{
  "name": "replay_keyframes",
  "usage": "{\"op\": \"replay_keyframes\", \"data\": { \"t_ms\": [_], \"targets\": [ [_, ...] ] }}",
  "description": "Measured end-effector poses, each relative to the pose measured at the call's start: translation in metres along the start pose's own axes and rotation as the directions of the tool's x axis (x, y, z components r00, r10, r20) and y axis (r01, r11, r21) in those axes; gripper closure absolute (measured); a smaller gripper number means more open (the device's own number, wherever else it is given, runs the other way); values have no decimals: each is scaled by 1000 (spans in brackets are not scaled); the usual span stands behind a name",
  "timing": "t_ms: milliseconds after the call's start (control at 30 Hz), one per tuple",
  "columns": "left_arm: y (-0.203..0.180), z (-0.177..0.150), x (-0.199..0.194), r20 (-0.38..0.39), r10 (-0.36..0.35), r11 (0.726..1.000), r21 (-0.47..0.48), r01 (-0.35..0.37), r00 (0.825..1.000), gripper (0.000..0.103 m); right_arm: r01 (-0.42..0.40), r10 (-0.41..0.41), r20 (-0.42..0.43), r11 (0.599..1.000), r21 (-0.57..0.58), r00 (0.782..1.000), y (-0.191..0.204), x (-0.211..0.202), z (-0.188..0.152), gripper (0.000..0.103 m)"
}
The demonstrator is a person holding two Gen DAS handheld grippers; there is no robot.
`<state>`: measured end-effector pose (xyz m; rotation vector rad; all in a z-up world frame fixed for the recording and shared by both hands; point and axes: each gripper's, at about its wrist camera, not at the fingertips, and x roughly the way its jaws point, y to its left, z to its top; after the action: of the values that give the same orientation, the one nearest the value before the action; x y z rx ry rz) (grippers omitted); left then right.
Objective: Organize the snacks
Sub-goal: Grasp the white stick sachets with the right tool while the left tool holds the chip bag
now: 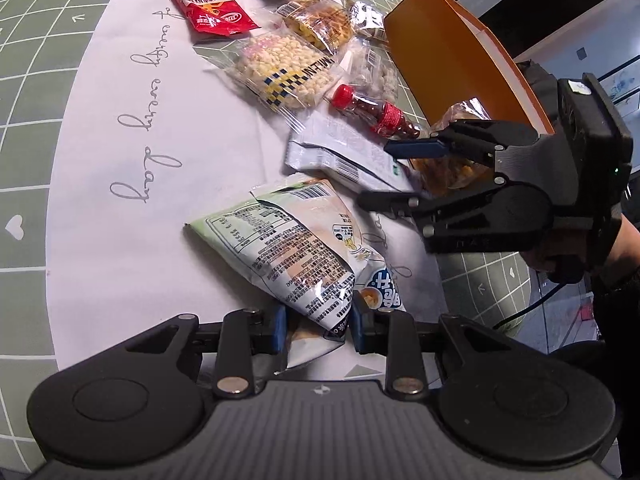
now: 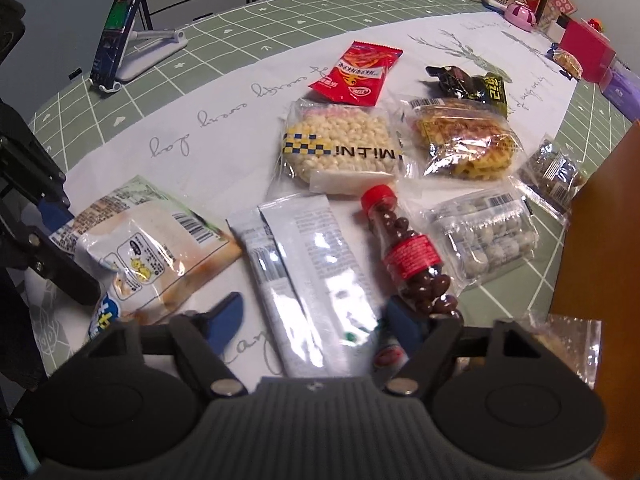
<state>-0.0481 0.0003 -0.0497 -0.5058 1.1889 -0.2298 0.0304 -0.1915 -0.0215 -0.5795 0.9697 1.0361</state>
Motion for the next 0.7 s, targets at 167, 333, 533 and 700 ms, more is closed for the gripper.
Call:
{"op": "replay_keyframes", "data": {
  "t_ms": [167,333,533,700],
  "targets": [
    [-2,0,-5,17,-17,1000,9,17,1000,73,-5,4,-27,1000,-10,1000,6,-8,-6,50],
    [-8,-1,-13,47,-37,999,27,36,998,76,-1,2,-19,1000,27,1000,7,-22,-8,52],
    [-15,0,-27,97,-61,997,44,57,993,76,15,-17,33,998,59,999,7,-44,-4,53],
    [-24,8,-39,145,-76,996,66,67,987,76,40,-48,92,995,86,995,4,-67,2,53]
  ]
}}
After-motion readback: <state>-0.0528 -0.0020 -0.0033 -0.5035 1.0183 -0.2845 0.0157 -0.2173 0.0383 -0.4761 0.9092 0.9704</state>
